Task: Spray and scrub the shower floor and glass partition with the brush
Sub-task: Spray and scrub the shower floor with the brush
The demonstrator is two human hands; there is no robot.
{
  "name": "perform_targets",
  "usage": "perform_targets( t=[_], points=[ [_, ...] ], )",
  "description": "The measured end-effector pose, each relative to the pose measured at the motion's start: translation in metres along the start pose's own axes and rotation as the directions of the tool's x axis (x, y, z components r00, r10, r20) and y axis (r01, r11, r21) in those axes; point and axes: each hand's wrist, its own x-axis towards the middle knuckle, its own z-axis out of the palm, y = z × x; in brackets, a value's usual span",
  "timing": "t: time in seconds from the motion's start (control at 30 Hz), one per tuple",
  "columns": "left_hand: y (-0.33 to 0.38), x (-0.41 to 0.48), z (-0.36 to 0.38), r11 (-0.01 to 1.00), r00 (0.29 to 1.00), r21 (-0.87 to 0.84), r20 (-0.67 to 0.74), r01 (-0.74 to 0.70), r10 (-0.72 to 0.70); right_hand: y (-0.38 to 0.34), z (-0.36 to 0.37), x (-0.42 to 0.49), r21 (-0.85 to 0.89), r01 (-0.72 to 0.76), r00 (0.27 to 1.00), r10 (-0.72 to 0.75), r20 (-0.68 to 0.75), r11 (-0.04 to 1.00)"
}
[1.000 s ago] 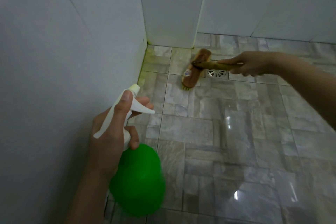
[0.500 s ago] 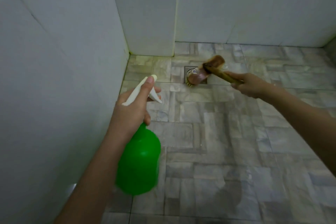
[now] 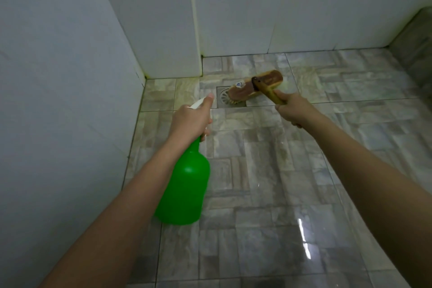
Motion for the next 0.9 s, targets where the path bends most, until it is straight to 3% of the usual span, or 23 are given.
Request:
perform_targets(
  t=[0.17,0.27,0.43,0.53,0.67,0.8,0.9],
  points=[
    [0.001,0.000,0.002,0.996,1.000,-0.086,-0.012,-0.022,0.021,0.007,-0.005,-0.008,0.000,0.036,0.998,-0.036,0.059,0.999],
    [0.004,0.000,0.003,0.999,1.000,-0.038,-0.011,-0.024,0.024,0.004,-0.017,-0.030,-0.141,0.128,0.990,-0.117,0.082,0.982],
    [0.003,0.001,-0.005,0.991,0.999,-0.133,-0.037,-0.005,0.000,-0.017,-0.015,-0.073,-0.364,0.112,0.976,-0.034,0.215,0.925],
    [-0.003,-0.001,-0.012,0.988,0.998,-0.153,-0.061,-0.012,0.003,-0.037,0.004,-0.048,-0.411,0.169,0.984,-0.131,0.120,0.896],
    [-0.011,-0.004,-0.019,0.972,0.992,-0.234,-0.127,-0.022,-0.008,-0.070,0.022,-0.012,-0.375,0.055,0.995,-0.083,-0.058,0.925],
    [-0.016,-0.005,-0.028,0.962,0.992,-0.273,-0.130,-0.030,-0.005,-0.070,0.056,-0.038,-0.512,0.029,0.998,-0.055,-0.036,0.858],
    [-0.017,-0.007,-0.032,0.953,0.991,-0.299,-0.133,-0.047,0.008,-0.082,0.040,-0.014,-0.497,-0.004,0.996,-0.043,-0.084,0.868]
  ],
)
